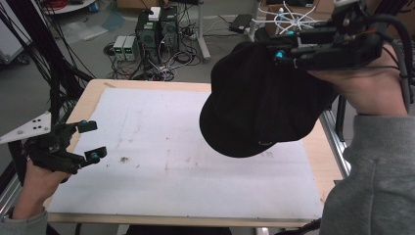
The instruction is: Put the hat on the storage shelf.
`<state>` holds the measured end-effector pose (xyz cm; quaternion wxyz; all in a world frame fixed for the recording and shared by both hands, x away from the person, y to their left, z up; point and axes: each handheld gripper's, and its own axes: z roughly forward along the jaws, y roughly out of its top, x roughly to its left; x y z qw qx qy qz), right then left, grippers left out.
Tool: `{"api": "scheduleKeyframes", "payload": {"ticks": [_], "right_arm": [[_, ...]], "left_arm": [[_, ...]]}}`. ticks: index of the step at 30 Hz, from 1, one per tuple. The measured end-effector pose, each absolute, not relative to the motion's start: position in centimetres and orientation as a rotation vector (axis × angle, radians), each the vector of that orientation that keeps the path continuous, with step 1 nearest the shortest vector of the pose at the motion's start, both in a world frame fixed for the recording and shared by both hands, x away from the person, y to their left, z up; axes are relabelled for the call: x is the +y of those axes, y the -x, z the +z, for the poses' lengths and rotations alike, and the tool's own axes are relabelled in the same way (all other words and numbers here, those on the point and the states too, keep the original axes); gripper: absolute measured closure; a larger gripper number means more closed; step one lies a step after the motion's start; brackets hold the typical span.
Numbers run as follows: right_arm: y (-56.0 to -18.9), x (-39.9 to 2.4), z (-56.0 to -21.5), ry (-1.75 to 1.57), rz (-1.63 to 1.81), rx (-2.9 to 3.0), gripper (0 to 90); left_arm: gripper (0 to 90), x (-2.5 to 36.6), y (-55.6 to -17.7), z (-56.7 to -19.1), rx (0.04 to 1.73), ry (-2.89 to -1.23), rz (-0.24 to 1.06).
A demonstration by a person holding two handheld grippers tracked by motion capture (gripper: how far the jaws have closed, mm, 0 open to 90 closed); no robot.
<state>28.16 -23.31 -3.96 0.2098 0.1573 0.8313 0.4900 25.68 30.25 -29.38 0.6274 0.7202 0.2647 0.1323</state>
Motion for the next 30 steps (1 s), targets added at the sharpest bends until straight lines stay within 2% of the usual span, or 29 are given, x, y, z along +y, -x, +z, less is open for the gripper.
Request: {"api": "scheduleKeyframes", "payload": {"ticks": [12,18,30], "right_arm": [[-30.2,-21.9,-0.5,-0.407,1.331,2.283,68.6],[-32.4,-21.7,1.3,-0.408,1.332,2.269,68.6],[-35.8,-19.3,1.8,-0.365,1.288,2.299,68.5]], "left_arm": [[1.7,30.7,-25.2,-29.1,0.593,-1.62,0.274],[1.7,30.8,-24.4,-29.0,0.595,-1.606,0.267],[1.8,31.0,-22.8,-29.1,0.616,-1.636,0.319]]}}
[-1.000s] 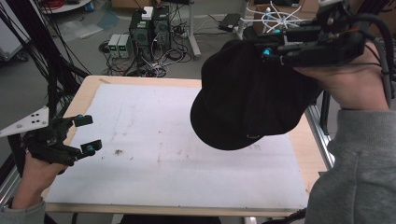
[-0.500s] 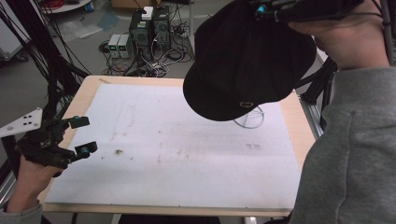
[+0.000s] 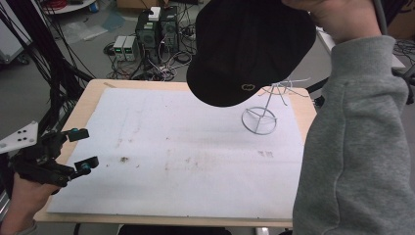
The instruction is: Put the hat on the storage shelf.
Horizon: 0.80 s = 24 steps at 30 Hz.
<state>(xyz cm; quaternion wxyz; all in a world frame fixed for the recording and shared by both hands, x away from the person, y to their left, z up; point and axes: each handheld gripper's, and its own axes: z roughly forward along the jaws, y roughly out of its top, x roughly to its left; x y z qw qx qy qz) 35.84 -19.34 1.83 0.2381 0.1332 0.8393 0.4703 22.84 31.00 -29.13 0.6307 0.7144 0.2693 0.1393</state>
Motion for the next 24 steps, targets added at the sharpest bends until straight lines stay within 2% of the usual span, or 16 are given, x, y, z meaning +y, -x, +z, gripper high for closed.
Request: {"api": "scheduleKeyframes", "payload": {"ticks": [12,24], "right_arm": [[-38.1,-19.9,1.6,-0.39,1.273,2.3,68.4],[-39.3,-20.5,-0.5,-0.418,1.248,2.329,68.3]], "left_arm": [[1.7,32.5,-22.1,-29.1,0.658,-1.619,0.353],[1.7,32.2,-22.6,-29.5,0.659,-1.632,0.344]]}}
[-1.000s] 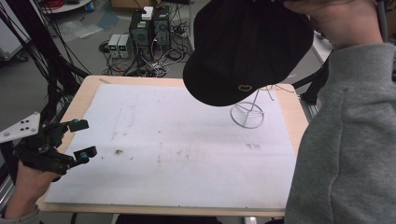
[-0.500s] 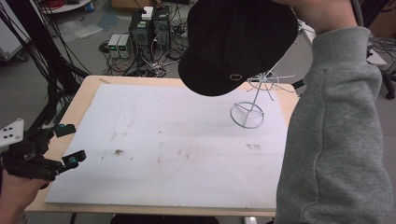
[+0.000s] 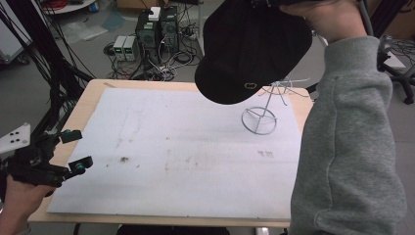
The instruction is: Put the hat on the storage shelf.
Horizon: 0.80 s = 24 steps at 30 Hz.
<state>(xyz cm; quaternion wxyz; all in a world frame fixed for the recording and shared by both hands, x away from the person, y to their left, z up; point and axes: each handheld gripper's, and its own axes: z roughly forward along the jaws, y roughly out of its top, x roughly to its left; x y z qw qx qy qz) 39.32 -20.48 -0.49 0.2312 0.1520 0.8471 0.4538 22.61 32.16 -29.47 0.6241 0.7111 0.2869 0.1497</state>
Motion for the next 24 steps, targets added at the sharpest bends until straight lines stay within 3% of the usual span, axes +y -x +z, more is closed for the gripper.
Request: {"api": "scheduleKeyframes", "payload": {"ticks": [24], "right_arm": [[-39.3,-18.4,-3.9,-0.35,1.133,2.404,67.9]], "left_arm": [[1.7,32.0,-22.9,-29.8,0.665,-1.643,0.334]]}}
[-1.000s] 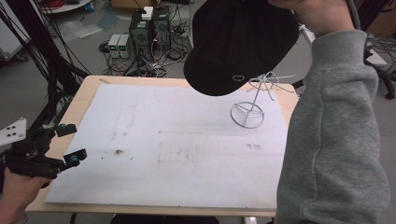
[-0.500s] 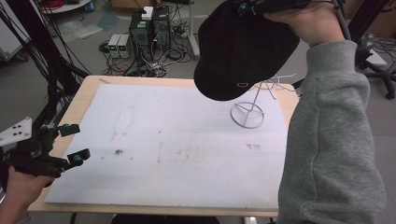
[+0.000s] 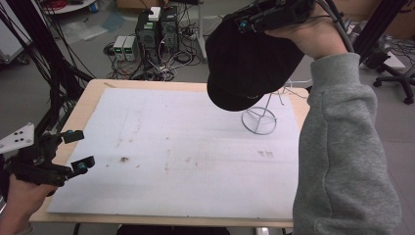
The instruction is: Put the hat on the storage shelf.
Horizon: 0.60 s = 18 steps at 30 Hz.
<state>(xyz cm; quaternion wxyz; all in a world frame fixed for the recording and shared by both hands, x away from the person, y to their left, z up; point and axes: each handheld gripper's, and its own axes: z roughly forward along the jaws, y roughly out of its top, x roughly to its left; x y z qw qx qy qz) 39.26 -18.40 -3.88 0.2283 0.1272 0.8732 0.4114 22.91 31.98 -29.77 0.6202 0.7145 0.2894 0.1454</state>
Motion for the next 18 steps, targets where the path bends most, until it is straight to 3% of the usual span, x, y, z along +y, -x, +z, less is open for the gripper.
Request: {"api": "scheduleKeyframes", "payload": {"ticks": [18], "right_arm": [[-39.8,-17.1,-6.9,-0.359,0.962,2.448,67.2]], "left_arm": [[1.7,31.8,-23.1,-30.0,0.672,-1.649,0.325]]}}
